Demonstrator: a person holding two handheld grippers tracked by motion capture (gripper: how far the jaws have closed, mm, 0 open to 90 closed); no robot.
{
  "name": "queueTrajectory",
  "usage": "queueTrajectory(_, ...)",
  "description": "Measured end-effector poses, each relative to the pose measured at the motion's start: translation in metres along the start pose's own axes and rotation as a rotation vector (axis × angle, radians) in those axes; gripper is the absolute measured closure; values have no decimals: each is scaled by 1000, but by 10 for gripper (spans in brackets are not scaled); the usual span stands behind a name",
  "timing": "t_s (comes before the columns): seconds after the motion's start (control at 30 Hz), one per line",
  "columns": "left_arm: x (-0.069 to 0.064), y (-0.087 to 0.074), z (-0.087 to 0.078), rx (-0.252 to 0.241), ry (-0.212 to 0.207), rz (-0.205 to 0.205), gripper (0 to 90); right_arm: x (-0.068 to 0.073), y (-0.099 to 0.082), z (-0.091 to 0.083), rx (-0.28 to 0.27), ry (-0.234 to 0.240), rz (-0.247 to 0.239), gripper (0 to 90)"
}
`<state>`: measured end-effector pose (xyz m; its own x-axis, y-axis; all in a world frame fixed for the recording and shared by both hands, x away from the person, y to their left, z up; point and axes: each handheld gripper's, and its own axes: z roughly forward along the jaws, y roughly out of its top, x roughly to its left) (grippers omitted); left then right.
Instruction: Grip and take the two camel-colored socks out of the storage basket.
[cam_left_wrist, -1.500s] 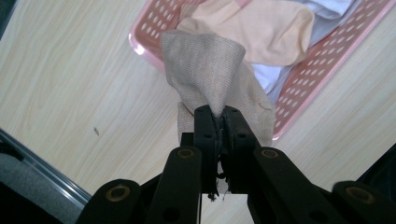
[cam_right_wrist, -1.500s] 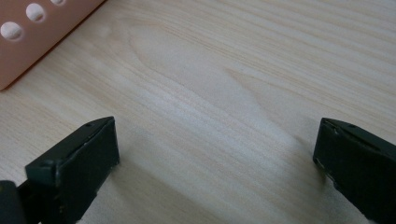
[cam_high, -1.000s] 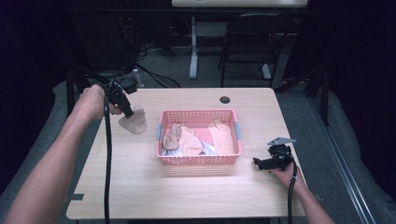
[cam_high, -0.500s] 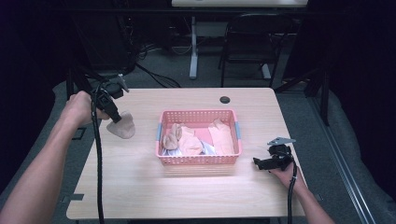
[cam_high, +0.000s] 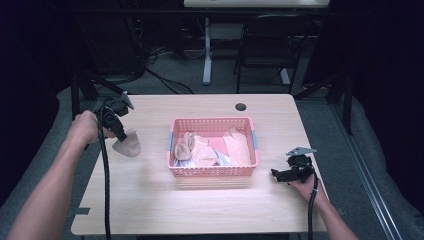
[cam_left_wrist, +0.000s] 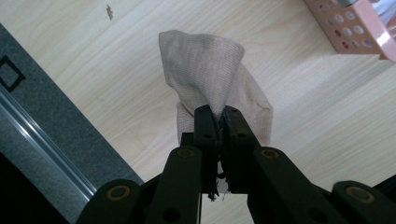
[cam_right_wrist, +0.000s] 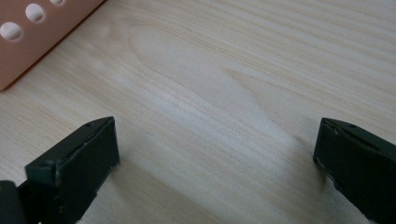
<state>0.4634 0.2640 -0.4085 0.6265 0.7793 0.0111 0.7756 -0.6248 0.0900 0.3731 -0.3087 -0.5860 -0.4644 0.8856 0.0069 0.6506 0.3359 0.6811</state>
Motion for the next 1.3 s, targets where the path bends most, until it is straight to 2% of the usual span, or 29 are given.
queueTrajectory(0.27,5,-4,24,20,-14,-27,855,0,0,0,0,0,1,0)
queueTrajectory(0.53,11,-11,58,42,-26,-62,855,0,0,0,0,0,0,0)
queueTrajectory(0.63,13,-13,67,38,-48,-81,854,0,0,0,0,0,1,0)
queueTrajectory(0.73,15,-18,80,55,-59,-92,854,0,0,0,0,0,1,0)
queueTrajectory(1.1,21,-27,103,65,-80,-135,844,0,0,0,0,-1,1,0)
queueTrajectory(1.3,23,-30,105,54,-76,-149,795,0,0,0,0,-1,1,0)
